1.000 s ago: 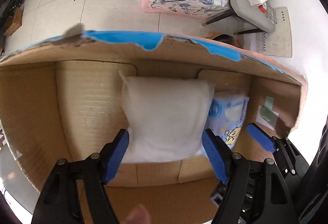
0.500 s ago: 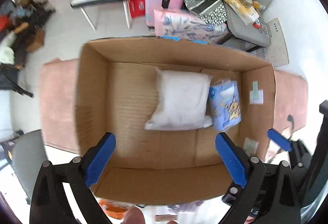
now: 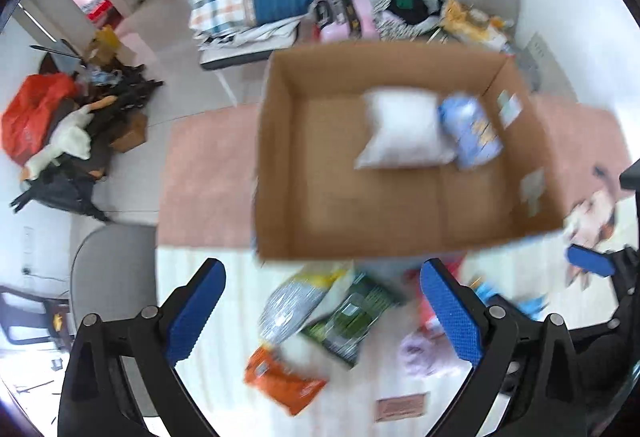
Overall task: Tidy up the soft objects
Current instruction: 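Grasp the green snack bag with the left tool while the right tool grasps the red snack bag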
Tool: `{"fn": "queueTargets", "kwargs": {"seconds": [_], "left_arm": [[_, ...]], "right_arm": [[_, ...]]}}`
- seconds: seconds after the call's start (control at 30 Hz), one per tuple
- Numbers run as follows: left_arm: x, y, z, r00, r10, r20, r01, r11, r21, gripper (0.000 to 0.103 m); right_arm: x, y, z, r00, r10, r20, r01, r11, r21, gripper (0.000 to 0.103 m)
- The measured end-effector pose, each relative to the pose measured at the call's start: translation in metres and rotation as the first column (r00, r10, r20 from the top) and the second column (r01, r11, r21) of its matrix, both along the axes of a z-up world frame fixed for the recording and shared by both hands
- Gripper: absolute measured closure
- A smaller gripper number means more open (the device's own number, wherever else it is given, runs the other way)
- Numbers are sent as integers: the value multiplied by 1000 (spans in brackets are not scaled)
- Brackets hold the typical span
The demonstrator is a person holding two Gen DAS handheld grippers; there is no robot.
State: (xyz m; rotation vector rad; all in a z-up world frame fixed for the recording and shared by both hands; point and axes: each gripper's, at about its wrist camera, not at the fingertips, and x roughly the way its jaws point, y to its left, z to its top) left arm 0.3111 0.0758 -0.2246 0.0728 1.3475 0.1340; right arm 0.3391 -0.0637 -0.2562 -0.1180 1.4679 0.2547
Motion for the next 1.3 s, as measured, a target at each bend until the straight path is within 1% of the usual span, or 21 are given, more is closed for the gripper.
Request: {"fn": "queueTargets", "kwargs": {"seconds": [0.07, 0.1, 0.13, 0.17, 0.2, 0.27, 0.37, 0.43, 0.47, 0.5, 0.53, 0.57, 0.67, 0.7, 0.83, 0.9, 0.97, 1.03, 1.17, 1.27, 1.3], "left_arm": [[-18, 7, -22, 999, 0, -51, 0, 1000, 11, 3], [-24, 11, -35, 996, 2, -85, 0, 1000, 17, 10], [-28, 15, -47, 993, 4, -117, -2, 1000, 20, 17], [-32, 20, -62, 988, 11, -154, -7, 1000, 30, 33], [-36, 24, -72, 983, 15, -182, -9, 999, 34, 42], [-40, 26, -89, 977, 13, -211, -6, 999, 31, 43], [-44, 20, -110, 968, -41, -249, 42, 999, -2, 41], [-42, 13, -122, 959, -83, -272, 79, 997, -24, 41], [-40, 7, -132, 948, -112, -299, 100, 993, -54, 41], [-39, 4, -139, 937, -133, -323, 111, 990, -85, 41], [-38, 0, -147, 929, -147, -341, 118, 987, -104, 41], [-38, -3, -152, 923, -159, -352, 124, 985, -120, 41], [-37, -9, -164, 909, -158, -385, 104, 982, -158, 42], [-36, -8, -167, 910, -141, -391, 83, 983, -164, 50], [-39, 1, -173, 911, -34, -411, -39, 985, -169, 61], [-48, 10, -174, 892, 43, -451, -147, 969, -199, 66], [-61, 18, -173, 875, 88, -477, -217, 951, -222, 67], [-79, 16, -171, 869, 94, -485, -234, 943, -236, 67], [-118, 5, -181, 852, 84, -517, -229, 948, -223, 67], [-128, 7, -190, 851, 99, -516, -240, 947, -214, 67], [-129, 8, -186, 861, 104, -499, -237, 948, -211, 67]], "right_arm": [[-24, 2, -22, 998, 3, -57, -2, 1000, 4, 0], [-30, 3, -30, 997, -7, -81, 9, 1000, 14, 0], [-36, 3, -43, 993, -27, -116, 31, 999, 30, 0], [-41, 4, -57, 987, -48, -153, 56, 997, 47, 0], [-42, 5, -67, 983, -65, -171, 76, 995, 58, 0], [-42, 9, -88, 977, -92, -190, 104, 993, 52, 3], [-41, 16, -116, 969, -115, -220, 124, 992, 25, 12], [-42, 19, -128, 964, -113, -240, 120, 993, 17, 21], [-43, 21, -135, 961, -106, -254, 109, 994, -3, 29], [-44, 23, -139, 960, -101, -261, 102, 995, -12, 40], [-47, 22, -141, 962, -97, -255, 89, 995, -41, 46], [-48, 20, -140, 964, -91, -250, 85, 996, -36, 49], [-55, 9, -137, 956, -94, -278, 87, 996, -37, 50], [-58, 5, -137, 954, -92, -286, 85, 996, -36, 51], [-70, -5, -144, 932, -81, -353, 78, 997, -24, 51], [-73, -9, -144, 931, -83, -355, 83, 996, -16, 51], [-79, -14, -142, 925, -81, -371, 80, 997, -17, 51], [-91, -16, -143, 914, -66, -400, 71, 997, -1, 51], [-124, -18, -145, 896, -37, -442, 42, 999, 2, 52], [-142, -18, -145, 901, -34, -432, 35, 999, -5, 52], [-144, -18, -145, 907, -37, -421, 36, 999, -11, 52]]}}
